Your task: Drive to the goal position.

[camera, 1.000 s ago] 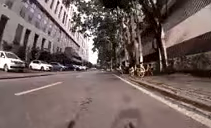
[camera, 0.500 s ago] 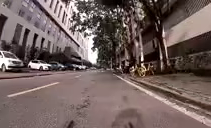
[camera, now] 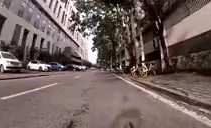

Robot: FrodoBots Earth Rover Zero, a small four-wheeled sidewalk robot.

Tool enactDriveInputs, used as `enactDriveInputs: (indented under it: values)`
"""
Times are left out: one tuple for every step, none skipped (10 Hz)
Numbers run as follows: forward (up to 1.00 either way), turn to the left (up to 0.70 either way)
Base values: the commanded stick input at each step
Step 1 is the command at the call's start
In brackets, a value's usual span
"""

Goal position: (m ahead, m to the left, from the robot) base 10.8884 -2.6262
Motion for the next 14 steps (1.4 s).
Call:
enactDriveInputs:
  values:
    - [0.45, 0.0]
    - [0.45, 0.0]
    - [0.45, 0.0]
    - [0.45, 0.0]
    - [0.45, 0.0]
    - [0.45, 0.0]
    - [0.45, 0.0]
    - [0.45, 0.0]
    - [0.45, -0.03]
    - [0.45, -0.09]
    - [0.45, -0.19]
    - [0.45, -0.23]
    - [0.45, -0.09]
    - [0.45, 0.0]
